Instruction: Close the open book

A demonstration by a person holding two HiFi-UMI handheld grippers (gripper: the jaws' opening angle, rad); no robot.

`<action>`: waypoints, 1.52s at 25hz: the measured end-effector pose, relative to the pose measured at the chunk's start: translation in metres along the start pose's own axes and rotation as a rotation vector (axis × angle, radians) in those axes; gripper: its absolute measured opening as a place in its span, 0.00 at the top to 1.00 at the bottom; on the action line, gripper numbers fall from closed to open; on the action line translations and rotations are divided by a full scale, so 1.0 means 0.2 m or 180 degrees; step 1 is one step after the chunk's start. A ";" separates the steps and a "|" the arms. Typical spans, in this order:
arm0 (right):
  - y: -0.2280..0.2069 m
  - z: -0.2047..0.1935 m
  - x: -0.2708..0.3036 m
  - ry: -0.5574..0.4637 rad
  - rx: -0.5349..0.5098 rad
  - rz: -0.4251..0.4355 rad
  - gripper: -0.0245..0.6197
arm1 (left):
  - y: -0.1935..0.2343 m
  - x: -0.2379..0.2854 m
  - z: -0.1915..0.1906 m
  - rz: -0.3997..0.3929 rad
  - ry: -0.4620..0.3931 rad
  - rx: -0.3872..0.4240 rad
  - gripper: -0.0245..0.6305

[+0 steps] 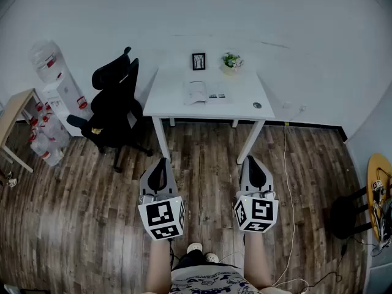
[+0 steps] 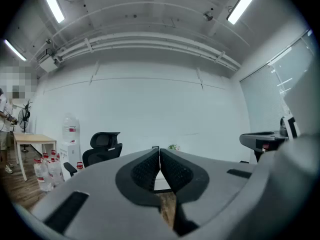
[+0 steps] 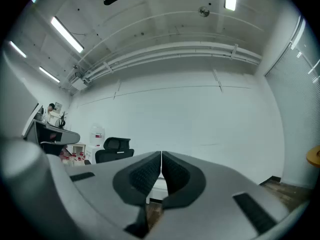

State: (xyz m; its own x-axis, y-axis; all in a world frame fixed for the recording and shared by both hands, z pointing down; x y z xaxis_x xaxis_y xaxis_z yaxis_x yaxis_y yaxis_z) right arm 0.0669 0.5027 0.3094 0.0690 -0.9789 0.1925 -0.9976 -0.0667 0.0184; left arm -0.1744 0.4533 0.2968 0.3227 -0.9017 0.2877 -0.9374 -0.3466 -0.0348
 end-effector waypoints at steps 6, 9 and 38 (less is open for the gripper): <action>0.01 0.00 0.00 -0.0003 -0.0005 0.0003 0.91 | 0.00 0.00 -0.01 -0.0004 0.0007 -0.0002 0.93; 0.02 -0.01 0.00 0.0000 -0.0012 0.0002 0.91 | 0.01 0.00 -0.02 -0.0005 0.0007 -0.0009 0.93; 0.21 0.01 0.24 0.0016 0.0021 0.0194 0.73 | 0.22 0.19 -0.03 -0.0009 0.0027 -0.0062 0.93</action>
State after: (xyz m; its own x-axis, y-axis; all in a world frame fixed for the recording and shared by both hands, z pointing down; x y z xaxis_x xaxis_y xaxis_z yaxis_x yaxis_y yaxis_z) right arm 0.0291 0.4522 0.3182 0.0082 -0.9801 0.1981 -1.0000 -0.0084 0.0000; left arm -0.2040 0.4061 0.3110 0.3244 -0.8984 0.2959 -0.9388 -0.3441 -0.0153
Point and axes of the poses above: the fingertips, and each gripper's own axes: x forward along the fingers, y to its left, z out of its top, the point moved 5 cm from there along -x, backward along the fingers, and after that the axes turned 14 degrees about y, right-handed, at the moved point
